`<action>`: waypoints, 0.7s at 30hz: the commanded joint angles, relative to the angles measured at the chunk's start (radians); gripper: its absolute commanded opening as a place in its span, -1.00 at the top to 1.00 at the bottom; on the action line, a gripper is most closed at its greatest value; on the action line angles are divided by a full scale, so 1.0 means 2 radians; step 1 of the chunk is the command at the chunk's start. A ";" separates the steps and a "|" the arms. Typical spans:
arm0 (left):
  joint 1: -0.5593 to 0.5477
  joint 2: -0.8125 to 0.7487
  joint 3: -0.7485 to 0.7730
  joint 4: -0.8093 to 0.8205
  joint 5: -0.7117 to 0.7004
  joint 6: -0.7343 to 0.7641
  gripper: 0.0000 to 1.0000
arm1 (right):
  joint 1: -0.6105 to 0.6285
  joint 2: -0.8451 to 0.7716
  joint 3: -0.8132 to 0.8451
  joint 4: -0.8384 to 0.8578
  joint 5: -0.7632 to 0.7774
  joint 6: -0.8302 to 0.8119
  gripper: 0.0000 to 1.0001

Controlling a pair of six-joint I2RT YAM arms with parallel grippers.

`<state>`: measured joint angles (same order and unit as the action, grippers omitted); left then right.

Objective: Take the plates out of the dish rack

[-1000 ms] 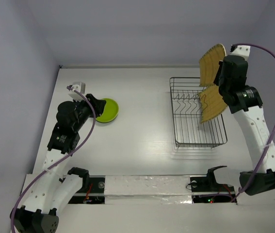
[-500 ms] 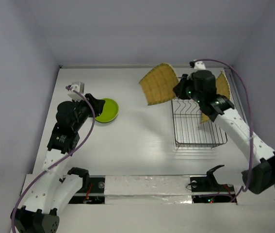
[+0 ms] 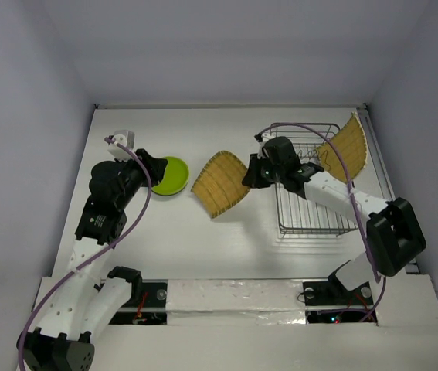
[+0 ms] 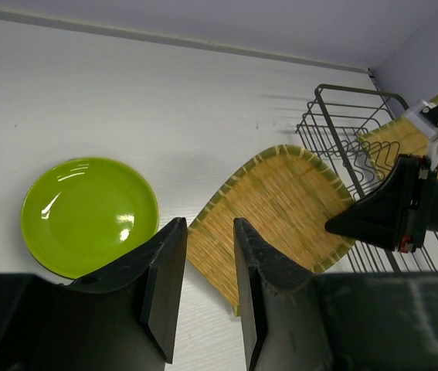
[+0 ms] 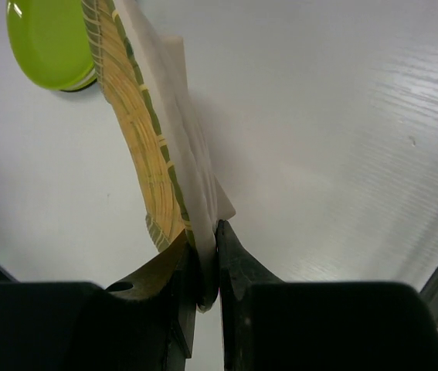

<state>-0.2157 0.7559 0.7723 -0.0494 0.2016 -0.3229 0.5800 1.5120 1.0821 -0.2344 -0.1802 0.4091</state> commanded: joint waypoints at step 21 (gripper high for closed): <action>0.002 0.001 -0.005 0.022 0.007 0.000 0.44 | 0.005 0.084 -0.010 0.057 0.101 0.003 0.13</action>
<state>-0.2157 0.7601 0.7723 -0.0494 0.2054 -0.3229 0.5819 1.6711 1.0317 -0.1528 -0.0494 0.4294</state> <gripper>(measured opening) 0.276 0.430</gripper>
